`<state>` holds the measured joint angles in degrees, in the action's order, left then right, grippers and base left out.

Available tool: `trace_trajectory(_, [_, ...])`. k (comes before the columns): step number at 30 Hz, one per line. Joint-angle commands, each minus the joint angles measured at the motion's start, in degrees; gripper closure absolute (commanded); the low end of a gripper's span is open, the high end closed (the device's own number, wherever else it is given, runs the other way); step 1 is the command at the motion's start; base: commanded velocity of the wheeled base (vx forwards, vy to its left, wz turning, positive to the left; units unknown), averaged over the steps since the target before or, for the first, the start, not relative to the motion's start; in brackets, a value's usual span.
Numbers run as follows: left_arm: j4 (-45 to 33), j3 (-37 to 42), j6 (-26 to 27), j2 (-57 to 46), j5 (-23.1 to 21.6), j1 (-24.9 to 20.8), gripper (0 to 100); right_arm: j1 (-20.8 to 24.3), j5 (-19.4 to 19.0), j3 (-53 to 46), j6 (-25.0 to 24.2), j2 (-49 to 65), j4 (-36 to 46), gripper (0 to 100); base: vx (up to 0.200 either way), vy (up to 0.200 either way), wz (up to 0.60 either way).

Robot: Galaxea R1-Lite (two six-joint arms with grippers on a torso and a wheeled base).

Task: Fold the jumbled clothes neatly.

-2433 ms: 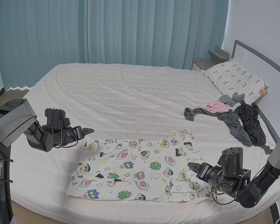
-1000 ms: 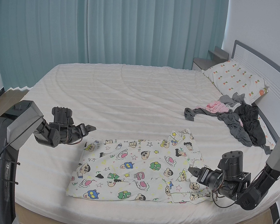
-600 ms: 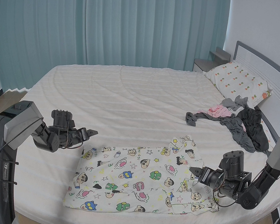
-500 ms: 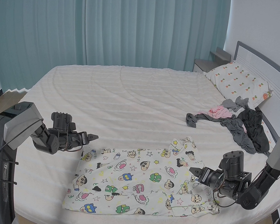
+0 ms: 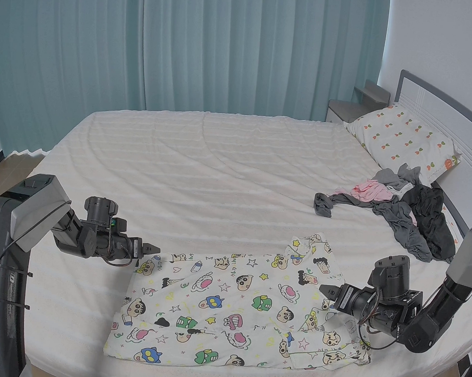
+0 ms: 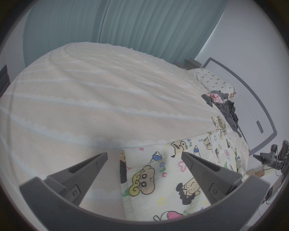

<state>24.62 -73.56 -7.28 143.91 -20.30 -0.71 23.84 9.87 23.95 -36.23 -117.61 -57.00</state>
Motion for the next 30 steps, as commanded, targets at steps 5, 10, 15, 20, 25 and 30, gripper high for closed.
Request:
trace_trajectory(5, [-2.65,-2.20,1.48,2.69,-0.01,-1.31,0,-0.11,-0.12,0.48,0.20,-0.86,-0.04,0,0.000,0.000,0.00])
trace_trajectory(10, [-4.23,-2.64,1.48,2.60,0.08,-2.46,0,-0.47,-0.29,0.48,0.37,-0.86,-0.04,0,0.000,0.000,0.00])
trace_trajectory(15, [-4.59,-3.70,1.30,2.87,0.08,-2.72,100,-2.05,-0.38,1.18,1.95,-0.86,-0.04,0,0.000,0.000,0.00])
trace_trajectory(20, [-4.23,-3.61,1.13,2.96,0.26,-2.54,100,-6.00,-4.95,5.05,5.56,-1.39,1.46,0,0.000,0.000,0.00])
trace_trajectory(25, [-4.06,-3.17,0.86,2.60,0.35,-1.93,100,-9.69,-9.70,11.55,9.07,-3.67,7.61,0,0.000,0.000,0.00])
trace_trajectory(30, [-3.09,-2.91,-2.04,1.46,1.93,-1.40,100,-12.77,-14.88,22.01,11.62,-7.72,16.05,0,0.000,0.000,0.00])
